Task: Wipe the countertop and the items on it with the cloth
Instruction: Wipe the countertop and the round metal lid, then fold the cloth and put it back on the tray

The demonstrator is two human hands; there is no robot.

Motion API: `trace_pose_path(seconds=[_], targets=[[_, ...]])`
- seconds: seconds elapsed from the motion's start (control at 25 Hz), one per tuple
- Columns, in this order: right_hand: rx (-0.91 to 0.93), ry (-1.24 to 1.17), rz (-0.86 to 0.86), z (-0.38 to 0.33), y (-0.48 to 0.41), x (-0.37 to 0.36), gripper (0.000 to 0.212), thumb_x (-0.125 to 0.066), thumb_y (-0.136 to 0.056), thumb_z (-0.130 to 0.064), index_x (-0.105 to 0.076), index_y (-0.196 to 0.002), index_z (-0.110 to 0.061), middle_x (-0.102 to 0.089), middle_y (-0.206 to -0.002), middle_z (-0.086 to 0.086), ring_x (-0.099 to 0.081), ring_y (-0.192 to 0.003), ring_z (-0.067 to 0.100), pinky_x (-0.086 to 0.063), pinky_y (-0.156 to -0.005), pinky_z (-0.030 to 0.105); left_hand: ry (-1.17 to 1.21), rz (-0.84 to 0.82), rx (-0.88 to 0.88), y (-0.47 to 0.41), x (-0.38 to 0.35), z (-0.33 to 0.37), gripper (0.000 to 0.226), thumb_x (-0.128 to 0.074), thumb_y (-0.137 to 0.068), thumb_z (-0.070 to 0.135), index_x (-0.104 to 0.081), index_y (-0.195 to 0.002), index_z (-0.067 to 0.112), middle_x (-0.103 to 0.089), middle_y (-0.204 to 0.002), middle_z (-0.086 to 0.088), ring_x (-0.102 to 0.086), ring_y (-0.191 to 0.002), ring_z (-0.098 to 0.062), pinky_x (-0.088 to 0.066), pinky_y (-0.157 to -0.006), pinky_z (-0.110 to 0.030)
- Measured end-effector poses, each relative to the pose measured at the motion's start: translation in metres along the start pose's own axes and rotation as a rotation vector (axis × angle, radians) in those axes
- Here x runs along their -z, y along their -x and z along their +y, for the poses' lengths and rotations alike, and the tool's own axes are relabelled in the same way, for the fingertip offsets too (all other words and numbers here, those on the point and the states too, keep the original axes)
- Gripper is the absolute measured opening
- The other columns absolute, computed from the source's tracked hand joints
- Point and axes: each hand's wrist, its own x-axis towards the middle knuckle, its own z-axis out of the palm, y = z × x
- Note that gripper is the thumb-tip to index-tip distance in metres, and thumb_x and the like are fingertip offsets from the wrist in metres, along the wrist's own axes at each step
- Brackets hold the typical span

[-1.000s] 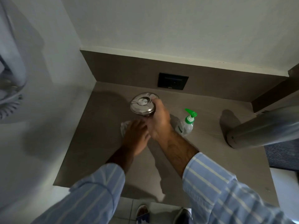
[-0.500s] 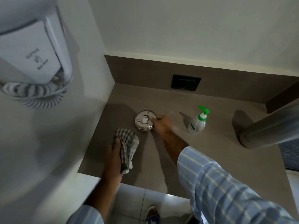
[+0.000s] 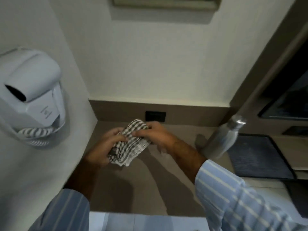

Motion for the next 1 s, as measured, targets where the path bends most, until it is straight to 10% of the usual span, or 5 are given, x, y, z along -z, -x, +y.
trace_pose_path(seconds=[0.28,0.44,0.68,1.0], targets=[[0.223,-0.116,0.486,-0.066,0.121,0.234,0.015,-0.082,-0.086,-0.022,-0.081,-0.084,-0.007,-0.08,-0.071,-0.001,-0.076,-0.065,0.012,-0.061,-0.058,0.026,-0.077,-0.159,-0.237,-0.026,-0.206,0.108,0.018,-0.066,-0.093,0.003,-0.068,-0.111,0.004,-0.073,-0.102,-0.016,-0.072,-0.093,-0.028,-0.06,-0.089,-0.046],[0.215,-0.204,0.646,-0.02,0.191,0.367,0.019,-0.083,-0.083,-0.03,-0.082,-0.093,-0.014,-0.081,-0.082,-0.001,-0.076,-0.077,0.012,-0.062,-0.072,0.028,-0.064,-0.222,-0.343,-0.036,-0.362,0.104,0.015,-0.068,-0.094,0.004,-0.062,-0.105,0.013,-0.078,-0.086,-0.002,-0.075,-0.074,-0.012,-0.062,-0.062,-0.024],[-0.092,-0.257,0.729,0.154,0.219,0.512,0.013,-0.085,-0.081,-0.02,-0.074,-0.083,-0.014,-0.073,-0.08,0.006,-0.068,-0.076,0.018,-0.056,-0.068,0.024,-0.42,-0.18,-0.347,-0.104,-0.539,-0.037,0.015,-0.066,-0.095,0.015,-0.061,-0.101,0.027,-0.071,-0.092,0.005,-0.067,-0.077,-0.001,-0.052,-0.068,-0.018],[-0.539,-0.017,0.574,0.405,0.103,0.541,0.023,-0.084,-0.083,-0.022,-0.081,-0.09,-0.001,-0.078,-0.084,0.012,-0.079,-0.079,0.022,-0.065,-0.078,0.033,-0.818,-0.031,0.041,-0.225,-0.58,-0.237,0.029,-0.068,-0.097,0.017,-0.069,-0.125,0.011,-0.074,-0.12,-0.014,-0.069,-0.11,-0.033,-0.057,-0.094,-0.039]])
